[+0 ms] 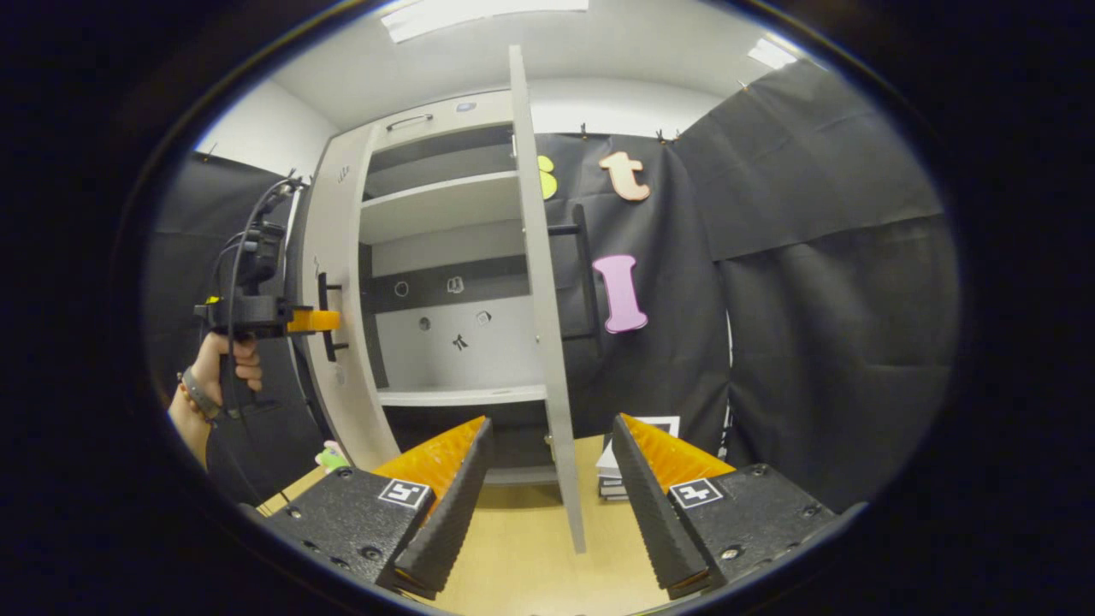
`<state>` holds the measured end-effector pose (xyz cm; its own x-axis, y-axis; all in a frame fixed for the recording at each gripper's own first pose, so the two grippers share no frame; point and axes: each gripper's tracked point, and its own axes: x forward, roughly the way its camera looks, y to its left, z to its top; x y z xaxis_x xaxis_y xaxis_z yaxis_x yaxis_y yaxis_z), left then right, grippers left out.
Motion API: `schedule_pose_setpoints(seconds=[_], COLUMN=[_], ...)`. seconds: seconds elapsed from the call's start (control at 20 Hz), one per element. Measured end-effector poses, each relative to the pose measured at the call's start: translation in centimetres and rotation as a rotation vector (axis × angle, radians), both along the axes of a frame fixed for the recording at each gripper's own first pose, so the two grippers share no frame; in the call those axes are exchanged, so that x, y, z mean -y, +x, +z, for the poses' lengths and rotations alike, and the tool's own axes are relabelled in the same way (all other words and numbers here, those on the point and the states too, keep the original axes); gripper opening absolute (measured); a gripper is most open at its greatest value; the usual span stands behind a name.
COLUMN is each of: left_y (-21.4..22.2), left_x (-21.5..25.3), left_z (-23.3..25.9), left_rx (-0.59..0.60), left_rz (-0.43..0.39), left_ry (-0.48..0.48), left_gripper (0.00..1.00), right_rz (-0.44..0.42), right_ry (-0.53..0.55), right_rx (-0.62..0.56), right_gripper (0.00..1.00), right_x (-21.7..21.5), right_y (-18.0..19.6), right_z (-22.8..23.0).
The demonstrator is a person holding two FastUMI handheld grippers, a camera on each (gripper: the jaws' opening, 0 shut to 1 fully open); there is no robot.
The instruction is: Open the right door of the double-door shoe cabinet with the right hand, and open the left door with the left hand.
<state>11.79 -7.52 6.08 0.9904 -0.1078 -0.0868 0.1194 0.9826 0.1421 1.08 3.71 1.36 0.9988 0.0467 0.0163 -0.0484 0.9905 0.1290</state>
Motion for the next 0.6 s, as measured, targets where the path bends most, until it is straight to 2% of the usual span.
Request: schedule_pose_setpoints(seconds=[0.6], left_y=[-6.1], left_x=[-6.5], left_z=[1.3], left_rx=[0.038], left_rz=[0.050], left_ry=[0.017], left_gripper=[0.08], right_rz=[0.078], right_ry=[-0.019], right_rx=[-0.007], right_gripper=[0.88], right_x=[-4.4], right_y=[1.4], right_z=[-0.1])
